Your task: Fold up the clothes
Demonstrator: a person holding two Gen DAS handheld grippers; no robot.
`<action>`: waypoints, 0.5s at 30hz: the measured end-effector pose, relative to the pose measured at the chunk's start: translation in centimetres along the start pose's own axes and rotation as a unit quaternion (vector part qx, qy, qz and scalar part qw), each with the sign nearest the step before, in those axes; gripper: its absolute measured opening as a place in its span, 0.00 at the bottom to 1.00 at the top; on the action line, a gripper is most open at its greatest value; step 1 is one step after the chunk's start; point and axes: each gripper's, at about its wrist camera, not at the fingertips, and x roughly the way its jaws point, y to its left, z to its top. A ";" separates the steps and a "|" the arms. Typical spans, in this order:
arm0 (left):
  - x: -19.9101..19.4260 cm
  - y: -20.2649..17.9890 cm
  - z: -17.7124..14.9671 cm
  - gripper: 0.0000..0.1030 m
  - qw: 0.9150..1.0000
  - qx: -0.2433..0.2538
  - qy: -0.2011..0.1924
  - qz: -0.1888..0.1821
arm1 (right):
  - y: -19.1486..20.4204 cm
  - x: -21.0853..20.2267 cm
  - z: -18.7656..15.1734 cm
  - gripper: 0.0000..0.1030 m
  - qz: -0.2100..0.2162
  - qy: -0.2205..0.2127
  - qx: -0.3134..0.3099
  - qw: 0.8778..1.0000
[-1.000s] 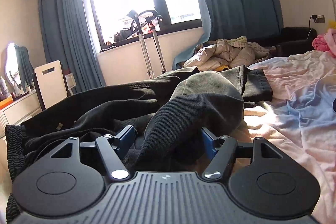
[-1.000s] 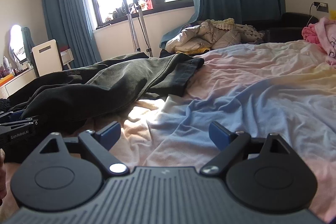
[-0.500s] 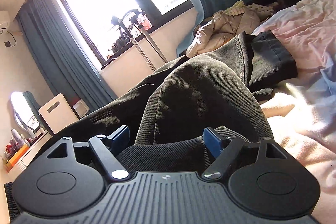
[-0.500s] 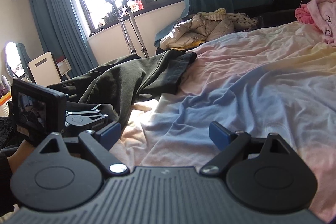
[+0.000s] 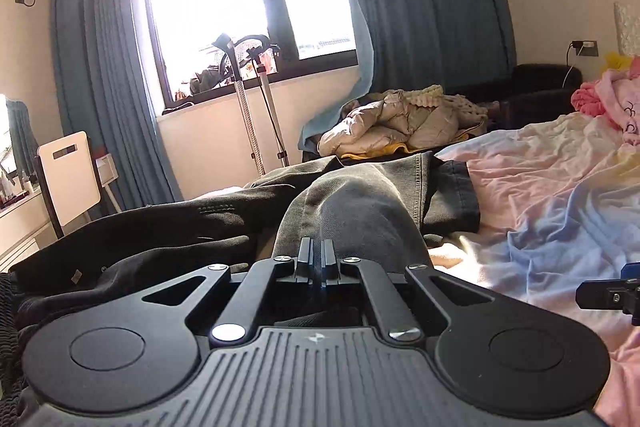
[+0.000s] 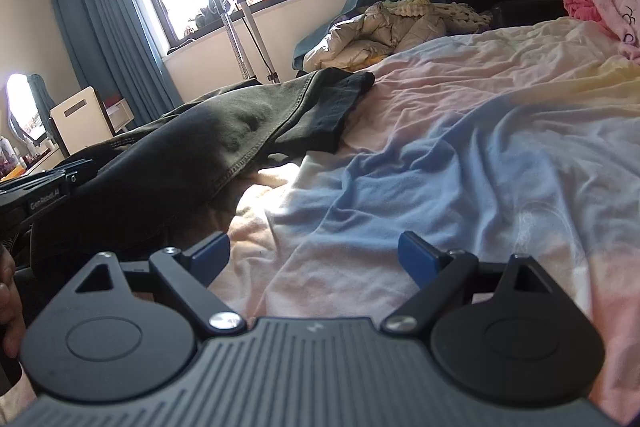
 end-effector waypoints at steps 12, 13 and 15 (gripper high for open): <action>-2.1 5.2 -2.2 0.04 0.971 -0.219 0.091 -0.023 | -0.4 0.9 2.2 0.88 0.077 -0.012 0.075 0.994; -1.8 5.3 -2.4 0.04 0.971 -0.219 0.094 -0.027 | -0.4 2.0 3.5 0.88 0.081 -0.016 0.084 0.993; -1.3 5.3 -2.8 0.04 0.970 -0.221 0.095 -0.034 | -0.1 4.9 6.0 0.88 0.086 -0.017 0.093 0.992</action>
